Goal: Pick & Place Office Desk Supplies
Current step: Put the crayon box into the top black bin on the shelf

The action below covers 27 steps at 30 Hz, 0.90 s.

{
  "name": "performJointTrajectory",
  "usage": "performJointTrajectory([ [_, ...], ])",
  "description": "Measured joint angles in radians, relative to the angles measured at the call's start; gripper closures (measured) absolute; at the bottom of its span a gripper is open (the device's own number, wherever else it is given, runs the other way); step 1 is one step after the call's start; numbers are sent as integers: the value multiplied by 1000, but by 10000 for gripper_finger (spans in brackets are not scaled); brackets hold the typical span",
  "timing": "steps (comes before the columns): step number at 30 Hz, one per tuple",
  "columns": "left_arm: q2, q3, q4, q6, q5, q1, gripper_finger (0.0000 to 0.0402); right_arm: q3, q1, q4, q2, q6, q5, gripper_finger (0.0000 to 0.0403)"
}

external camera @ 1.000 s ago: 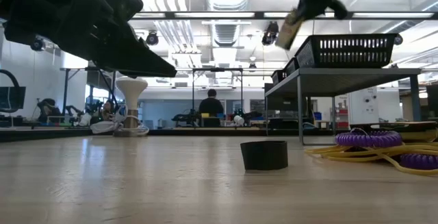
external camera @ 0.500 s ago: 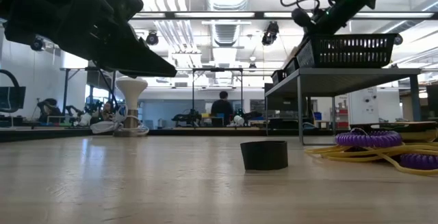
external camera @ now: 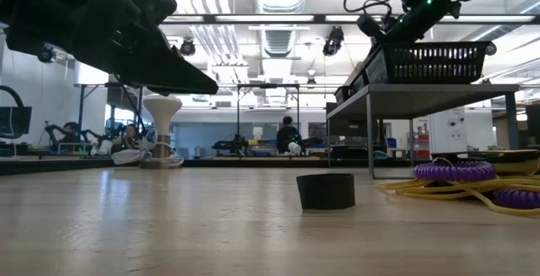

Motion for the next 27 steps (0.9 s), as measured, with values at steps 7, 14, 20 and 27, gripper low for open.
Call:
performJointTrajectory([
  [7, 0, 0, 0, 0, -3, 0, 286, 15, 0, 15, 67, 10, -1, 367],
  [14, 0, 0, 0, 0, -3, 0, 286, 21, 0, 13, 80, 7, -20, 342],
  [20, 0, 0, 0, 0, -3, 0, 286, 21, 0, 11, 75, -16, -22, 301],
  [27, 0, 0, 0, 0, -3, 0, 286, 21, -1, -34, 26, -67, -20, 242],
])
